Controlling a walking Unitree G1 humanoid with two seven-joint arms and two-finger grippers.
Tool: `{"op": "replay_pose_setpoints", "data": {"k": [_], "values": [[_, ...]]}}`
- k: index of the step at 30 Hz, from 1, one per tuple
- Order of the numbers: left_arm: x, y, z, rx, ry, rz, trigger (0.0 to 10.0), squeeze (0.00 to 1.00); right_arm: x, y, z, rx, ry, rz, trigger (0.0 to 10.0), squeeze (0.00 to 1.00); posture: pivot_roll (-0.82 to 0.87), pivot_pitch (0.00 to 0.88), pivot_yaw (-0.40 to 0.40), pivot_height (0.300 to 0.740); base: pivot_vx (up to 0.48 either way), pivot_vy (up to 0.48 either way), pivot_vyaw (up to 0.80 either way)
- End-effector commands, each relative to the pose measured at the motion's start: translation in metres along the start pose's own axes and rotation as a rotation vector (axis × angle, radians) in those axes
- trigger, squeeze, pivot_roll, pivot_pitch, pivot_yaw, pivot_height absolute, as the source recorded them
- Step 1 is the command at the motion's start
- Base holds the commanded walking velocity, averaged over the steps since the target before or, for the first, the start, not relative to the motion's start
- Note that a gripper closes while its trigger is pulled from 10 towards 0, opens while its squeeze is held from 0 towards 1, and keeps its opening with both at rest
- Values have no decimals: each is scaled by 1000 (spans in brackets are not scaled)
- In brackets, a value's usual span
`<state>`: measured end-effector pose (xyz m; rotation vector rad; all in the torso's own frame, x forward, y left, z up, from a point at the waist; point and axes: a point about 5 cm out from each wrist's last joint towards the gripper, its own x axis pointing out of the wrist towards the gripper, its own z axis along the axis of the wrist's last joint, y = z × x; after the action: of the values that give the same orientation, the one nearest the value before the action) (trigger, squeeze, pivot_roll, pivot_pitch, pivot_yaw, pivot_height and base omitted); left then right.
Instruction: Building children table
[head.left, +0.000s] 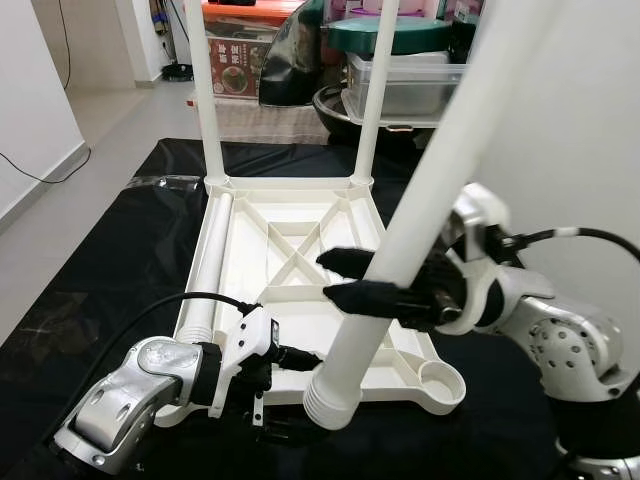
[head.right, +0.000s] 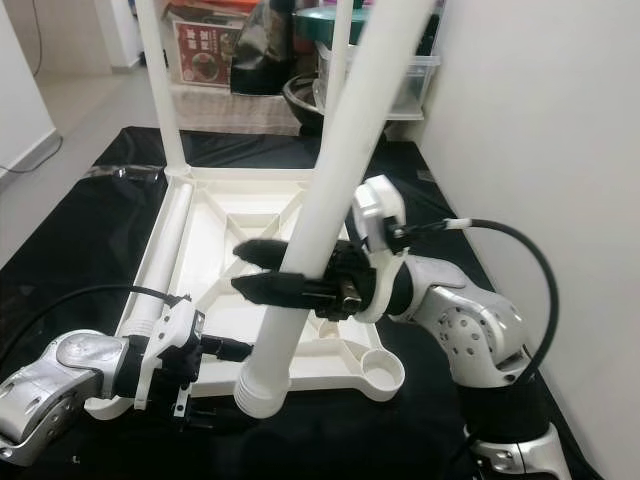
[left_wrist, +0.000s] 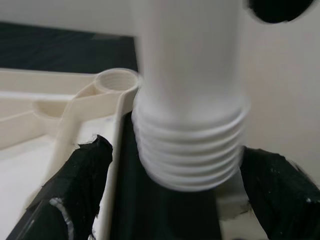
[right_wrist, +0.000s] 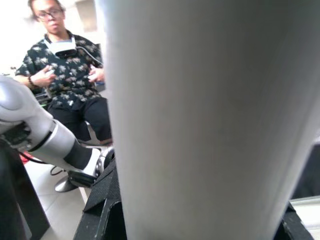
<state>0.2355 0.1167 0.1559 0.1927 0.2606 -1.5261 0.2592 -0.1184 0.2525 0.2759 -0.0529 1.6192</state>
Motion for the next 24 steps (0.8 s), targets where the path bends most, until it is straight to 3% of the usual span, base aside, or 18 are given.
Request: {"op": "replay_pose_setpoints", "data": {"k": [1,11,24], "values": [[0,-1,2,13,0,-13,10000,0,-2,-1,-2,16,14,-19,0,0,80,0,-68,740,0,0,0],[1,0,-1,-3,-5,-4,10000,0,-11,-10,-5,39,22,-82,0,0,76,0,-69,740,0,0,0],[4,15,1,-34,-86,130,10000,0,10,-3,5,5,-135,-51,0,0,74,0,-68,740,0,0,0]]}}
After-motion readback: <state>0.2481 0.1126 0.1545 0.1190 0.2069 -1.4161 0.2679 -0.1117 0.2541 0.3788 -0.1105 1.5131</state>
